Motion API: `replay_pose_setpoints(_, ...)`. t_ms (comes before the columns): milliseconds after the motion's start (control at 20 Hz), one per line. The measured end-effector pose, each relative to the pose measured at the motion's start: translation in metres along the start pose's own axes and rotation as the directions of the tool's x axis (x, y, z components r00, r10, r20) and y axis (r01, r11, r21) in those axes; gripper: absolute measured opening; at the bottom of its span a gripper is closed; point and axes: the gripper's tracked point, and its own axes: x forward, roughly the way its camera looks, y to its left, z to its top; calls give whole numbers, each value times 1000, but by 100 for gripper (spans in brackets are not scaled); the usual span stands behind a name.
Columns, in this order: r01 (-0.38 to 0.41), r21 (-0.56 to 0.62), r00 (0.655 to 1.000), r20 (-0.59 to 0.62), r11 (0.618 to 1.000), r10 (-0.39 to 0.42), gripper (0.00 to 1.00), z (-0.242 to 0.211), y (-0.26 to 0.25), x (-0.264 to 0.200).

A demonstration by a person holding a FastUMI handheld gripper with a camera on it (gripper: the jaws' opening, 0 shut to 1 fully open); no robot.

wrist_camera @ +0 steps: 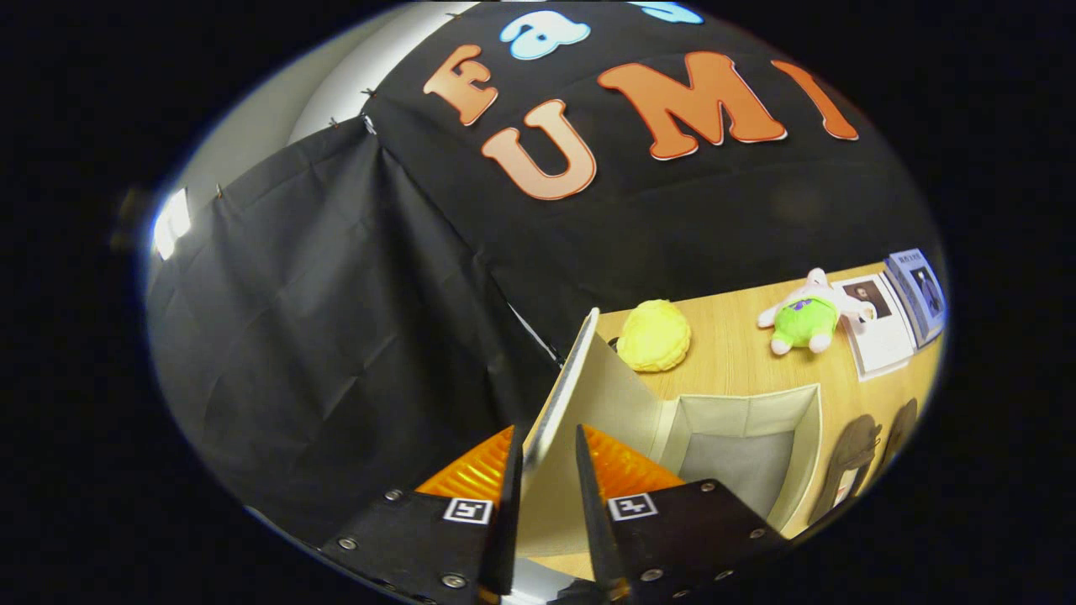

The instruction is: Open the storage box then place both shoes into the box .Put the left shoe in first, then the right shoe, with the right side of both shoes facing outward in a uniform manner.

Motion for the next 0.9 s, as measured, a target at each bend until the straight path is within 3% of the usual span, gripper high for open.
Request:
replay_pose_setpoints(100, -15, -28, 1000, -3, 999, 15, 62, -4, 4, -1)
replay_pose_setpoints(150, 2, -46, 1000, 8, 999, -2, 84, -3, -1, -3)
replay_pose_setpoints(200, 35, -64, 999, 21, 997, -34, 94, -2, -10, -5)
replay_pose_setpoints(250, 66, -76, 997, 37, 995, -63, 98, 0, -20, -10)
replay_pose_setpoints(550, 208, -33, 970, 131, 978, -202, 98, 18, -93, -48)
replay_pose_setpoints(900, 417, 10, 892, 188, 909, -411, 98, 14, -203, -103)
